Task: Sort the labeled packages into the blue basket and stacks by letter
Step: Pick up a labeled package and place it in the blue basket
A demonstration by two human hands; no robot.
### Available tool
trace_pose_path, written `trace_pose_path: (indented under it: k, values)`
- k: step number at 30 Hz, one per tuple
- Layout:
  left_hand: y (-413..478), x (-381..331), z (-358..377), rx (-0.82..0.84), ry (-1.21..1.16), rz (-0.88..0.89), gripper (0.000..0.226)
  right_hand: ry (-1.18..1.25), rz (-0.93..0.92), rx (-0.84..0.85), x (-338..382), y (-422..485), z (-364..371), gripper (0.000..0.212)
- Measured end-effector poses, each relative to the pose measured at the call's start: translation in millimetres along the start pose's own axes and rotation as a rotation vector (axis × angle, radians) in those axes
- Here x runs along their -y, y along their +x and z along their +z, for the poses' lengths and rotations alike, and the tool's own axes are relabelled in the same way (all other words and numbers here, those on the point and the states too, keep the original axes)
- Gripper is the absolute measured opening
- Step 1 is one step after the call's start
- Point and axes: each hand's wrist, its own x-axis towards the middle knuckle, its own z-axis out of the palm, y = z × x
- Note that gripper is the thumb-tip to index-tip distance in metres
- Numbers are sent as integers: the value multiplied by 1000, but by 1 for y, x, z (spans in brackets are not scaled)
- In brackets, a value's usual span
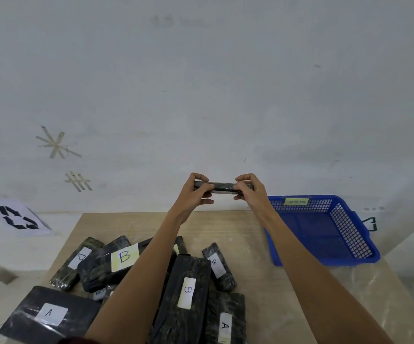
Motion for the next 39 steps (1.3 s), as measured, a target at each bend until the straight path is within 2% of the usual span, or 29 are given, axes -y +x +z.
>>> trace_pose_path:
  k: [4,10,18,27,30,34,39]
  values:
    - [-2,4,-2,15,8,27,16,-23,10,58,-5,-7,-5,16]
    - [-5,5,5,57,-153,-22,19,40,-79,-14,-1,-9,-1,4]
    - [-3,-2,14,-18,-127,74,16,28,-110,-27,4,-5,1,3]
    - [3,-8,15,-47,-72,93,15,17,-118,-69,6,-2,2,4]
    - [5,-6,14,-62,-60,118,15,43,-36,-30,8,0,0,16]
    - [7,-3,9,-76,-2,164,20,123,215,49,17,2,-1,28]
    - [8,-7,6,-61,-2,125,28,268,222,82,22,2,0,34]
